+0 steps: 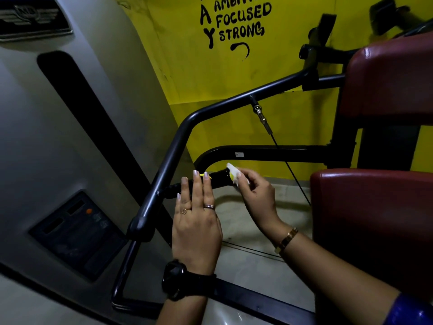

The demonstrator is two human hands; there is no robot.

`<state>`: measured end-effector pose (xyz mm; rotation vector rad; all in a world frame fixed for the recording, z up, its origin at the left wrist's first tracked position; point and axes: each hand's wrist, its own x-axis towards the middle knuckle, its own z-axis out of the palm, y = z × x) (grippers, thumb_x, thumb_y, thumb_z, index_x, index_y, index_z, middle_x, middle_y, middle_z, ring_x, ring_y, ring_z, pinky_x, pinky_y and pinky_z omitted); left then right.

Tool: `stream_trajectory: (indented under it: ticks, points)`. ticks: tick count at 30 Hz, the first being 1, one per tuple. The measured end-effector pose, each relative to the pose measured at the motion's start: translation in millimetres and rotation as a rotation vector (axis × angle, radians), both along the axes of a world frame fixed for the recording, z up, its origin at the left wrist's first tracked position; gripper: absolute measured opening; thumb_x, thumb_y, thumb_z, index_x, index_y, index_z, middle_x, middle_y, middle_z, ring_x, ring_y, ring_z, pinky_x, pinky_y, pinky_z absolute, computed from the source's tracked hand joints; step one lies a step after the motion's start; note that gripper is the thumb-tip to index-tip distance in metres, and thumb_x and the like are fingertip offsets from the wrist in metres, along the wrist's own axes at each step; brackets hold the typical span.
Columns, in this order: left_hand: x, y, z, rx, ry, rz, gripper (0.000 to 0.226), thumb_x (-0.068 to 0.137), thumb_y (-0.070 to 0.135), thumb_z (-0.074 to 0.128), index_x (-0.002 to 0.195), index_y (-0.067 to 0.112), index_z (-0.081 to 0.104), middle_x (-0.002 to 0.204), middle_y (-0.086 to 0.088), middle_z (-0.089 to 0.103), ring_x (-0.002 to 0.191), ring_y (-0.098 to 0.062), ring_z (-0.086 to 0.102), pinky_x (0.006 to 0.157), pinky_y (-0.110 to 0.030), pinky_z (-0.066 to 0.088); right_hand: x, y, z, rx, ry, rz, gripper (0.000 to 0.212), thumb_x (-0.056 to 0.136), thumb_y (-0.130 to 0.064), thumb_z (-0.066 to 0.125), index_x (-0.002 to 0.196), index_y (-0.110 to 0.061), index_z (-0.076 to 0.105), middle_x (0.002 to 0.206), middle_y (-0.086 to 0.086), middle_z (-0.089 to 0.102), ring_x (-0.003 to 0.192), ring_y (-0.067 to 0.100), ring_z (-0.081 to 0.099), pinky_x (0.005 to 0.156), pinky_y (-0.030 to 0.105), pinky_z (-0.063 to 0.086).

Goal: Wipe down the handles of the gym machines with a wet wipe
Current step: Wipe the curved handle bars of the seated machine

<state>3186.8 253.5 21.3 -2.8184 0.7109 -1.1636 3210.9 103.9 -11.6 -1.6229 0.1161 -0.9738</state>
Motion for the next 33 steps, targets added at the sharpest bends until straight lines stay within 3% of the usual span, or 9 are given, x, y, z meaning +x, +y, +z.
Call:
stream_trajectory:
  ticks: [6,9,13,15,17,20,23,30,33]
  points:
    - [0,0,0,0.001,0.003,0.003,0.065,0.087,0.012,0.036,0.151,0.005,0.029,0.157,-0.016,0.027,0.145,-0.034,0.024,0.114,-0.042,0.027,-9,13,-12,-0.17,-0.161,-0.127,0.032,0.093,-0.022,0.055,0.118,-0.006,0.066,0.115,0.001,0.064,0.109,0.011,0.061,0.091,0.023,0.049]
    - [0,0,0,0.004,0.01,0.009,0.067,0.086,0.012,0.04,0.152,0.005,0.027,0.158,-0.015,0.026,0.145,-0.034,0.024,0.114,-0.042,0.027,0,2,7,-0.225,-0.076,-0.037,0.035,0.095,-0.026,0.052,0.119,-0.006,0.066,0.114,-0.004,0.063,0.11,0.004,0.057,0.093,0.015,0.045]
    - [-1,-1,0,-0.008,0.008,0.01,0.069,0.085,0.01,0.043,0.152,0.006,0.028,0.157,-0.015,0.029,0.144,-0.034,0.028,0.112,-0.043,0.031,1,-3,4,0.063,0.115,0.132,0.052,0.091,-0.055,0.04,0.104,-0.018,0.074,0.087,-0.001,0.072,0.087,0.013,0.065,0.074,0.031,0.05]
    - [-1,-1,0,-0.006,0.007,0.004,0.068,0.084,0.01,0.044,0.151,0.005,0.03,0.156,-0.015,0.031,0.143,-0.035,0.029,0.112,-0.043,0.031,-5,5,-8,0.228,0.125,0.181,0.067,0.088,-0.065,0.037,0.097,-0.009,0.073,0.094,0.014,0.072,0.097,0.026,0.066,0.083,0.046,0.052]
    - [0,0,0,0.001,0.006,0.008,0.067,0.085,0.011,0.042,0.15,0.005,0.031,0.156,-0.015,0.031,0.143,-0.035,0.029,0.113,-0.043,0.031,-13,18,-14,0.324,0.093,0.213,0.069,0.088,-0.066,0.035,0.109,-0.011,0.071,0.11,0.01,0.071,0.112,0.024,0.062,0.095,0.052,0.048]
    - [1,0,0,0.007,0.021,0.012,0.068,0.085,0.012,0.042,0.151,0.005,0.03,0.157,-0.015,0.028,0.144,-0.034,0.026,0.114,-0.042,0.027,-22,29,-9,0.264,0.055,0.184,0.069,0.088,-0.058,0.032,0.137,-0.013,0.052,0.138,-0.002,0.055,0.13,0.006,0.047,0.109,0.036,0.04]
    - [0,0,0,0.013,0.024,0.013,0.07,0.083,0.011,0.047,0.151,0.005,0.029,0.157,-0.016,0.027,0.145,-0.034,0.026,0.115,-0.041,0.024,-20,24,5,0.069,0.071,0.157,0.068,0.088,-0.055,0.03,0.141,-0.014,0.044,0.145,-0.007,0.041,0.135,-0.003,0.034,0.109,0.013,0.027]
    - [0,0,0,0.007,0.023,0.01,0.069,0.085,0.012,0.042,0.152,0.006,0.027,0.159,-0.015,0.025,0.146,-0.032,0.021,0.115,-0.04,0.019,-21,25,-1,-0.026,0.084,0.148,0.065,0.091,-0.052,0.032,0.146,-0.018,0.032,0.147,-0.008,0.037,0.133,-0.011,0.032,0.107,0.011,0.028]
    - [0,0,0,0.001,0.03,0.008,0.064,0.089,0.015,0.034,0.152,0.005,0.028,0.158,-0.015,0.024,0.146,-0.033,0.023,0.115,-0.041,0.019,-28,40,-13,-0.128,0.041,0.079,0.062,0.094,-0.045,0.033,0.147,-0.016,0.019,0.154,0.001,0.027,0.142,0.0,0.023,0.112,0.013,0.022]
